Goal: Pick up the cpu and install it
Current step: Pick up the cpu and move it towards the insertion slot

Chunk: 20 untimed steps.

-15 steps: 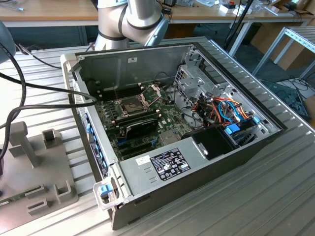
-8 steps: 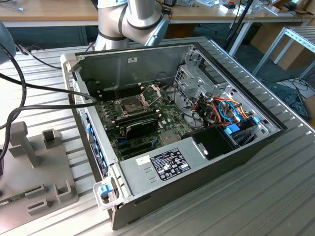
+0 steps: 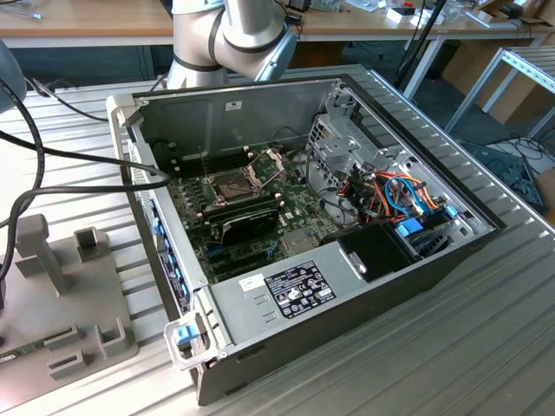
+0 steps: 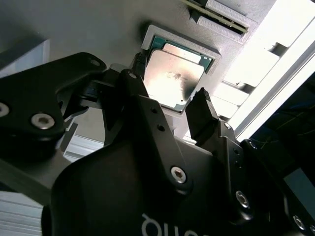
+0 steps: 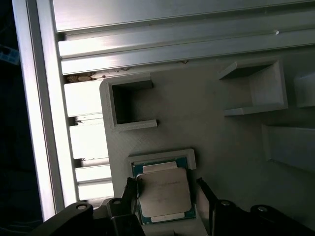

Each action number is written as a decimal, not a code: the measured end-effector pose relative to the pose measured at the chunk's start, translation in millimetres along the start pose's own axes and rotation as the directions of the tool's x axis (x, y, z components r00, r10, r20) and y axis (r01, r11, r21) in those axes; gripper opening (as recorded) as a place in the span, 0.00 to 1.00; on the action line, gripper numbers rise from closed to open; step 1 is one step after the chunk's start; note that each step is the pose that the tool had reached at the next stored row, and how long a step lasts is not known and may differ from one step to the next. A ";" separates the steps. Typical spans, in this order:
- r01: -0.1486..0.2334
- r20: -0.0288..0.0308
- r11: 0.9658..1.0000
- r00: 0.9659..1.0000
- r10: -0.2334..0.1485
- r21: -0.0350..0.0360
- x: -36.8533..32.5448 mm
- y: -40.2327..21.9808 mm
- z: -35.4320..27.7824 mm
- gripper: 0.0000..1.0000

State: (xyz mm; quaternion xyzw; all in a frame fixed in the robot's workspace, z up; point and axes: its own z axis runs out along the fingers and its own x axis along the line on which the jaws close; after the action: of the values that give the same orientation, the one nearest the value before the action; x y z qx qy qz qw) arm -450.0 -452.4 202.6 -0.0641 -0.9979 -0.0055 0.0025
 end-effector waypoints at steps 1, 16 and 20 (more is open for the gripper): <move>0.000 0.000 1.000 1.000 0.000 0.000 0.0 0.0 0.0 0.60; 0.026 0.000 1.000 1.000 -0.026 0.002 -0.3 0.7 5.2 0.67; 0.035 0.000 0.999 0.999 -0.035 0.002 -0.3 0.7 6.9 0.67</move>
State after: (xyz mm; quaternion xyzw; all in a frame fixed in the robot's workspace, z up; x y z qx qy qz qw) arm -449.6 -451.7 195.7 -0.0468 -0.9989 -0.0045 0.0025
